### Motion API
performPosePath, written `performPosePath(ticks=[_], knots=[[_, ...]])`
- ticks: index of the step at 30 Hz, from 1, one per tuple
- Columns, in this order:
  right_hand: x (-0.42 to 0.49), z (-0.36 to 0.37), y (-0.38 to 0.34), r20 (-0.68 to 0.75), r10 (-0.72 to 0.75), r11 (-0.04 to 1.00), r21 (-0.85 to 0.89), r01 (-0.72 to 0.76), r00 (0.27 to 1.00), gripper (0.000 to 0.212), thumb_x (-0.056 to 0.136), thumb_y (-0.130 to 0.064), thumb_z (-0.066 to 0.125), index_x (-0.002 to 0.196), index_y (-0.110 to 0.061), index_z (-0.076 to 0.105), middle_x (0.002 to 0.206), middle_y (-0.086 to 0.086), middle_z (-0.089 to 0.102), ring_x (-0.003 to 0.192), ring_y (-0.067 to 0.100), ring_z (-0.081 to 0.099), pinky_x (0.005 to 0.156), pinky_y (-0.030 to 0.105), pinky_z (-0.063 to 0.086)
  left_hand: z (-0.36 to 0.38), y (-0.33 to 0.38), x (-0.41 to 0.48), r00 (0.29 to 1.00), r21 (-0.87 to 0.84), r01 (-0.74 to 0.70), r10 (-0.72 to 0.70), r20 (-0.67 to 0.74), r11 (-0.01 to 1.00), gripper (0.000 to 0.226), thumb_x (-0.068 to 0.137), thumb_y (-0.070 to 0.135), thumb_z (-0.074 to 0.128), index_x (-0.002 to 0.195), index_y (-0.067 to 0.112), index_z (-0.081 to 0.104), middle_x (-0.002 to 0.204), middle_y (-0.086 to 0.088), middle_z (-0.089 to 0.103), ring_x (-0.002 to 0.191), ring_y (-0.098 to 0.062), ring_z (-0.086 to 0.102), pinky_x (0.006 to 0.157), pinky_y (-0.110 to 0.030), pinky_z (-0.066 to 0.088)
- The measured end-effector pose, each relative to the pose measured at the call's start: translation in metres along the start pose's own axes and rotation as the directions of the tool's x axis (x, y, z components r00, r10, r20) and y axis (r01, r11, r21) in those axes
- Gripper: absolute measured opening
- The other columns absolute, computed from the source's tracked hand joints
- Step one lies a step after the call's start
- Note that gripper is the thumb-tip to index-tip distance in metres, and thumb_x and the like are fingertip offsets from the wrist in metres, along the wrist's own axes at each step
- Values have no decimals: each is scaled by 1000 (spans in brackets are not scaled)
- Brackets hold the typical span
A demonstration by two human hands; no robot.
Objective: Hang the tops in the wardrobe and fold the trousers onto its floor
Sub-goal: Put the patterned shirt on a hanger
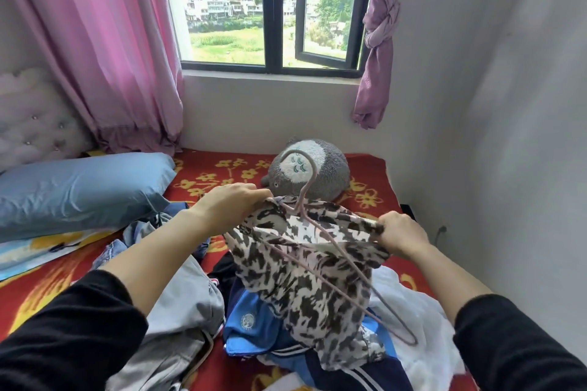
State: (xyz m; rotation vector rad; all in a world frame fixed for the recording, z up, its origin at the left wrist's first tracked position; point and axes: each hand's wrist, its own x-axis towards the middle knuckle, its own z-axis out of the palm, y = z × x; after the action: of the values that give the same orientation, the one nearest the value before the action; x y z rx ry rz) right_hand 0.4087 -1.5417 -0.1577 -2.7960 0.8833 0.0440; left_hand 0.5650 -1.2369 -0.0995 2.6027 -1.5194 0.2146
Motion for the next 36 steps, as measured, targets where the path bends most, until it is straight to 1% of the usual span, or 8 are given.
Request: performPosePath(ticks=[6,17,20,25,28,30,33,36], knots=[[-5,7,12,176,190,938,258,-232,966,18,79,-5,46,63,-10,53,65,8,57,55,22,55,50,25,38,9,-3,2,983,-15,182,-182,-32,983,32,100,14,36,128,21,50,110,-5,64,96,-29,63,78,-46,52],[-5,27,0,460,337,-55,881,-470,822,16,93,-1,46,95,-7,61,71,12,62,49,21,59,44,28,52,30,0,0,989,-229,138,-145,-12,964,10,98,16,45,88,20,45,76,1,60,66,-27,55,60,-42,46],[1,25,2,352,428,26,916,-401,832,17,90,4,48,94,0,64,89,20,65,73,34,64,65,42,56,30,-1,-3,994,-215,98,-105,-17,972,6,99,18,43,98,16,48,83,-1,63,69,-27,58,63,-44,48],[-1,27,14,-54,401,753,588,-296,914,16,82,-1,53,76,-11,65,77,12,60,72,30,52,59,29,36,34,-2,-7,990,-65,138,-140,-26,988,26,95,6,44,120,13,48,89,-11,68,75,-35,64,66,-46,51],[-4,30,19,-70,321,856,448,-258,944,21,78,1,51,62,-11,56,64,9,56,68,32,54,51,29,35,36,-4,-9,985,25,168,-166,-53,986,35,94,1,43,126,15,47,90,-9,69,78,-34,66,65,-41,52],[-4,29,18,28,358,703,649,-289,933,26,81,2,52,60,-10,59,57,9,57,53,28,58,43,24,42,37,-7,-10,981,70,183,-178,-75,981,40,95,2,40,133,16,44,97,-8,70,83,-31,68,67,-38,52],[-5,25,8,333,353,141,905,-402,874,25,89,8,46,73,-2,62,52,11,59,34,17,55,33,22,45,36,-7,-9,971,58,223,-216,-101,973,41,94,0,41,133,14,43,95,-9,70,83,-31,68,68,-39,51],[-5,22,5,400,320,35,901,-433,859,34,91,7,41,62,-5,53,38,5,49,25,11,41,29,14,32,33,-6,-9,959,69,267,-258,-114,961,35,94,-1,41,125,14,45,88,-8,69,77,-32,67,66,-40,53]])
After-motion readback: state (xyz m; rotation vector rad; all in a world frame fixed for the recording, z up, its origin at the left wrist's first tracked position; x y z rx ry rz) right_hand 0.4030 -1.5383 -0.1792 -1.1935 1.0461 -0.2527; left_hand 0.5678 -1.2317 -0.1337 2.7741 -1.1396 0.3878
